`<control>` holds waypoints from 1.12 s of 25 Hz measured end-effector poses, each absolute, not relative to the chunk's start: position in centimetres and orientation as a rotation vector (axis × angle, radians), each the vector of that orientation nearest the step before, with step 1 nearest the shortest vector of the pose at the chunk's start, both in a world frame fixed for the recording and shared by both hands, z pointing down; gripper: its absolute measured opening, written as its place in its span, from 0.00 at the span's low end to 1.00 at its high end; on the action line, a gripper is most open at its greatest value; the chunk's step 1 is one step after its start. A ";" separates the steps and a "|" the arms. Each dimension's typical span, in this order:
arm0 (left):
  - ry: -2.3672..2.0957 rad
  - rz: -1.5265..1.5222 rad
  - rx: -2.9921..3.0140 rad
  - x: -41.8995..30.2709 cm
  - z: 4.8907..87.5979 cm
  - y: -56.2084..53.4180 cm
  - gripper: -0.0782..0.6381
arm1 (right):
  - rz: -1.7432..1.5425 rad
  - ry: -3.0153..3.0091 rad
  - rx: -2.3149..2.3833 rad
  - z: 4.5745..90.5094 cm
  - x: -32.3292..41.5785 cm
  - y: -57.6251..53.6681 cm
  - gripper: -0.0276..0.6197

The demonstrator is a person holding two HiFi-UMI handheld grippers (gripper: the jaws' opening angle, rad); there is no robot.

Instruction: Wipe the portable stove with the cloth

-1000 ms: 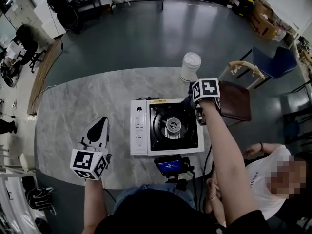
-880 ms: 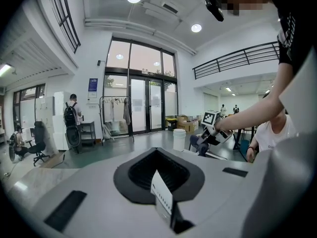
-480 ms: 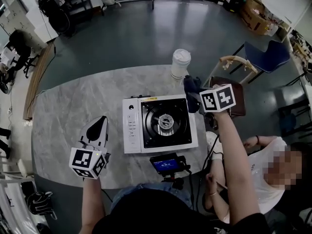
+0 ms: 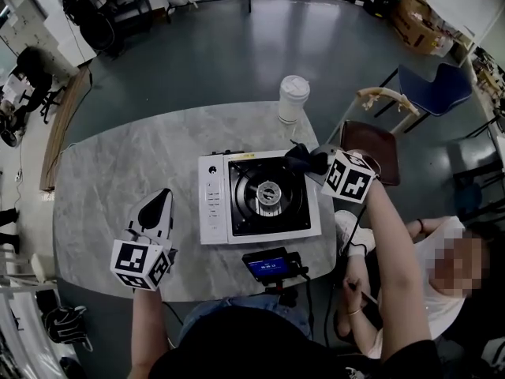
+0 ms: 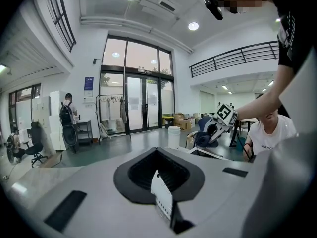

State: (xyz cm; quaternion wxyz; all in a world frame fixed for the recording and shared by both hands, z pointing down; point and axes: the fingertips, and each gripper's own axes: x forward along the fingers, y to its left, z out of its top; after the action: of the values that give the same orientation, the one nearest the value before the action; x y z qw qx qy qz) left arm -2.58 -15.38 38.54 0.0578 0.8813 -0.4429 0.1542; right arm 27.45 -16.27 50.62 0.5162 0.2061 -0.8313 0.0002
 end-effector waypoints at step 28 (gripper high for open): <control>-1.473 0.485 2.520 -1.5 40.4 -11.3 0.10 | -0.220 -1.719 -0.107 56.8 26.5 -14.9 0.16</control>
State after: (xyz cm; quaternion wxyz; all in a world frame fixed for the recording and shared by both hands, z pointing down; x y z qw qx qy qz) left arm -1.47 -11.34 40.37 0.0913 0.8481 -0.4957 0.1632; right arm 26.49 -14.91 56.80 0.6462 -0.0468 -0.7556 -0.0968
